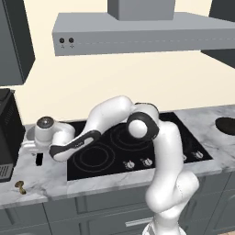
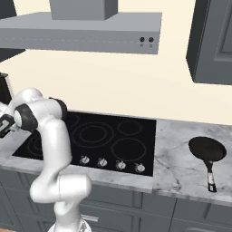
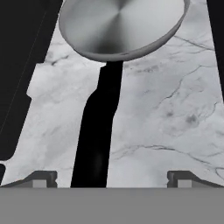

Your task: Place both pans onto different burners. Then place the mushroom and the chicken drumstick on different pans.

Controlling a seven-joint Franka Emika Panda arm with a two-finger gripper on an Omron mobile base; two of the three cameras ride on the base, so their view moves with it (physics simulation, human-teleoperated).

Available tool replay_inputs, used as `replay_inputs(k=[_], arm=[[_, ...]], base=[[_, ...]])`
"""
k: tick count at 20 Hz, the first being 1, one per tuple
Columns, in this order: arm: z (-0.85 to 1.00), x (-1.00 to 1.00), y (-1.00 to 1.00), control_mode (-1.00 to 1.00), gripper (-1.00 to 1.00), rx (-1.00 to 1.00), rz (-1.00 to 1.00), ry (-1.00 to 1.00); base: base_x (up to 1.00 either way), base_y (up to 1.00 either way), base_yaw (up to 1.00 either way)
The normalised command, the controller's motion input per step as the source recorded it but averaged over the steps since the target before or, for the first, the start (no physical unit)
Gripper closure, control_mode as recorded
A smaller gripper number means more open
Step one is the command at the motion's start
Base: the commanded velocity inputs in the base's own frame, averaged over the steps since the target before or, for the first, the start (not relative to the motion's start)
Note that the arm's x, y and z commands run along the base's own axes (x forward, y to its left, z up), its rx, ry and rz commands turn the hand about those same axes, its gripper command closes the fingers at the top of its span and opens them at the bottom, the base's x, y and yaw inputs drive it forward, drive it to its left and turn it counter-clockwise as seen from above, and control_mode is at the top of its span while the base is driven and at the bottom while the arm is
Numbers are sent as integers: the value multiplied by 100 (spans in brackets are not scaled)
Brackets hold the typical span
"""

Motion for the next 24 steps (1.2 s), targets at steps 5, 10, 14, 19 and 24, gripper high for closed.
replay_inputs(k=[5,10,14,19,24], arm=[[-43,32,12,-100,-100,0,0,0],[-29,35,2,-100,-100,0,0,0],[-27,46,8,-100,100,0,0,0],[-1,2,1,-100,100,0,-4,-3],[28,-9,-4,-100,100,7,-13,-13]], base=[[0,0,0],[0,0,0],[0,0,0],[0,0,0],[0,0,0]])
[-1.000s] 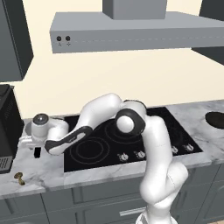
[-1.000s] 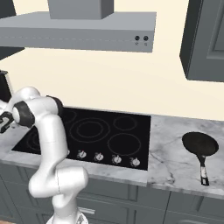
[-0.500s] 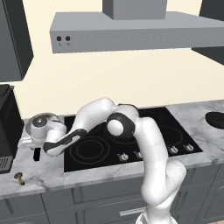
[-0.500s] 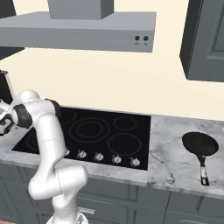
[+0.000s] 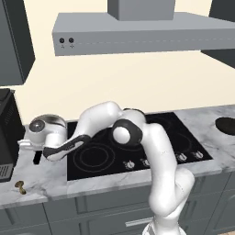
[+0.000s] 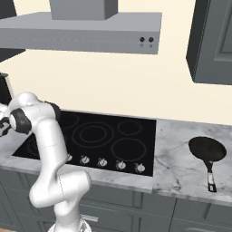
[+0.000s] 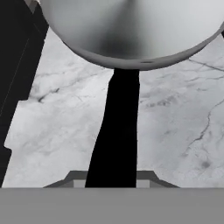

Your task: Place both pans onto different burners. Then place the mushroom and the chicken drumstick on different pans.

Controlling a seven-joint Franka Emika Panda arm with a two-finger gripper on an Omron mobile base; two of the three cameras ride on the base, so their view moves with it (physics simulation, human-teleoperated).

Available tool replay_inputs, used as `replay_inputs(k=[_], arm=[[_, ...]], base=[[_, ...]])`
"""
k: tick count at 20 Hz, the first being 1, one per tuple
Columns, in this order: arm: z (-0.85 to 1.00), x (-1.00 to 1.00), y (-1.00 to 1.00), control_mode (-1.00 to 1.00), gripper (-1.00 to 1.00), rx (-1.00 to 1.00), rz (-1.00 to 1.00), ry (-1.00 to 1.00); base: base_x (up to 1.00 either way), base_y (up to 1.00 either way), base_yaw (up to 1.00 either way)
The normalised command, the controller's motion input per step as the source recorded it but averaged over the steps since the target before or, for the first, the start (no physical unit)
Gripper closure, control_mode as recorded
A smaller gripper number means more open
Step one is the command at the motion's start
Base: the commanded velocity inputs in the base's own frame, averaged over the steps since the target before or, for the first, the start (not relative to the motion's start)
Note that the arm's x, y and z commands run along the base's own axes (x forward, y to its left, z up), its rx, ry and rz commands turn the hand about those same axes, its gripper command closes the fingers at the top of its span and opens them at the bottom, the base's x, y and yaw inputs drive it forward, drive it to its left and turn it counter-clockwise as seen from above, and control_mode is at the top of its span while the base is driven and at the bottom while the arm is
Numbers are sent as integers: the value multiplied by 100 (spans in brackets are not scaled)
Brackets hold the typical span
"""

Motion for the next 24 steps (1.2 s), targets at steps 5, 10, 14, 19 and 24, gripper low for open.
replay_inputs(k=[5,10,14,19,24], arm=[[19,-33,-17,-100,100,17,-12,-14],[0,-57,-26,-100,100,18,-10,-9],[0,-37,-54,-100,100,11,-8,-7],[0,-16,-46,-100,100,15,-3,-2],[-12,-5,-13,-100,100,12,0,2]], base=[[0,0,0],[0,0,0],[0,0,0],[0,0,0],[0,0,0]])
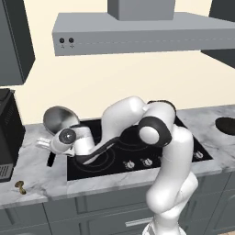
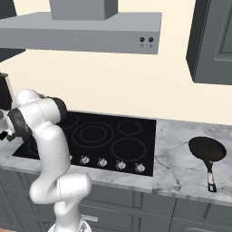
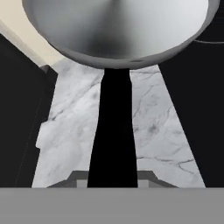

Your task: Place both pans onto different burners. Then place the mushroom and the chicken drumstick on different pans.

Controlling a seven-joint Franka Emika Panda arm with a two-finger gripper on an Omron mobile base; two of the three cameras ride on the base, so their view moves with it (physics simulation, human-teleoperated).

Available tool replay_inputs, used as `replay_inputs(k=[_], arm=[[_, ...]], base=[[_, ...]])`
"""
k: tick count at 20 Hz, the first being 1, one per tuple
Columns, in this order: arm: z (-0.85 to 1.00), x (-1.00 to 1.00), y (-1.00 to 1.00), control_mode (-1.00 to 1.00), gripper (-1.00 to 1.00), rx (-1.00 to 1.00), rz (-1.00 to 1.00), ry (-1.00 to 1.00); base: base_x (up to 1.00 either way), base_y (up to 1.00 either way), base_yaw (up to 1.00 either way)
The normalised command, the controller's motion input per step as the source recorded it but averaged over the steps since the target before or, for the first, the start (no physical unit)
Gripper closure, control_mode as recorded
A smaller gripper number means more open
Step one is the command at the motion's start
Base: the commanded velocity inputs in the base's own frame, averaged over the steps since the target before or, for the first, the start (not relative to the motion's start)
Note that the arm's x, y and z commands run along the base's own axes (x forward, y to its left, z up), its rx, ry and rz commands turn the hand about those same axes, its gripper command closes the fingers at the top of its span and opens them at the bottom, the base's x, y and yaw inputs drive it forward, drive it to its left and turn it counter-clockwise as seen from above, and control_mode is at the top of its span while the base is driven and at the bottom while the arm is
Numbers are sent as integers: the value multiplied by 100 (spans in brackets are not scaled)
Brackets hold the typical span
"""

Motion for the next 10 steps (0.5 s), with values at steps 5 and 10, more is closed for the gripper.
replay_inputs(k=[5,10], arm=[[-38,-45,-8,-100,100,4,0,4],[-11,-84,-20,-100,100,0,0,0]], base=[[0,0,0],[0,0,0]])
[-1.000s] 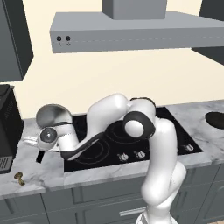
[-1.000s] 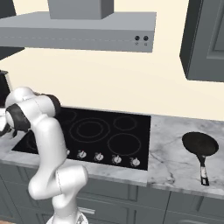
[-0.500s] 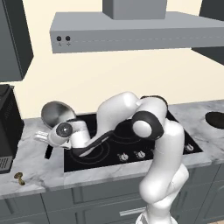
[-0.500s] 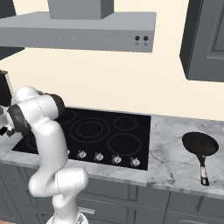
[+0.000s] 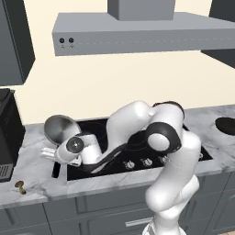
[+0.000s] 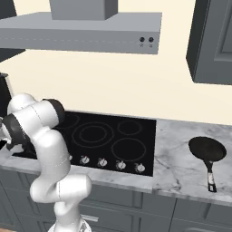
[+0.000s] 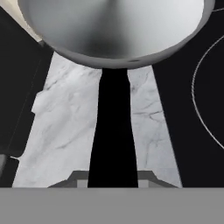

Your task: Place both pans onto different burners. Then place the mushroom and the chicken drumstick on different pans.

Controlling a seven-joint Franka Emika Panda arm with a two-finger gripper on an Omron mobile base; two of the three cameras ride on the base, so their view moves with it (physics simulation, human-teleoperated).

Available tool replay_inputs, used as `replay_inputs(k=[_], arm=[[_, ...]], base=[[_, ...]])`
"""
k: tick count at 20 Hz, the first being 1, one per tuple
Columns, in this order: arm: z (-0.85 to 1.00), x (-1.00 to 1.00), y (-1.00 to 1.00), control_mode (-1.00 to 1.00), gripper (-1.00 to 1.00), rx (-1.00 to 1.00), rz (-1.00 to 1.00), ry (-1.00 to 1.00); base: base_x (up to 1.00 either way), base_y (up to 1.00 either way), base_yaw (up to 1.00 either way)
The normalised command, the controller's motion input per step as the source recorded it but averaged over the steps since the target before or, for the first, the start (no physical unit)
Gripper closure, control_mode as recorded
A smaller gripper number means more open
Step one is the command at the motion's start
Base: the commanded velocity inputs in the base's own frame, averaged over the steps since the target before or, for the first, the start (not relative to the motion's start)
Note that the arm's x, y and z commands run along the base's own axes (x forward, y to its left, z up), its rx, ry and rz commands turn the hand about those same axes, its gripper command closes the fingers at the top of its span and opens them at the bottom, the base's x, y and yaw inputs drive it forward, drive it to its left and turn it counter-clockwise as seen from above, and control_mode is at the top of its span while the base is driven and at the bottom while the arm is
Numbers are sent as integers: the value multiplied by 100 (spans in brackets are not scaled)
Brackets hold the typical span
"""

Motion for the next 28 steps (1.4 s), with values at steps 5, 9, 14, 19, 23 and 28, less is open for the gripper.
replay_inputs(k=[5,9,14,19,23,28], arm=[[-33,-76,-35,-100,100,0,-2,0],[-40,-59,-40,-100,100,0,-5,0],[-31,-42,-41,-100,100,1,-7,0],[-32,-9,-51,-100,100,3,-5,0],[-16,-9,-45,-100,100,2,-2,0],[0,-49,-40,-100,100,0,-6,0]], base=[[0,0,0],[0,0,0],[0,0,0],[0,0,0],[0,0,0],[0,0,0]])
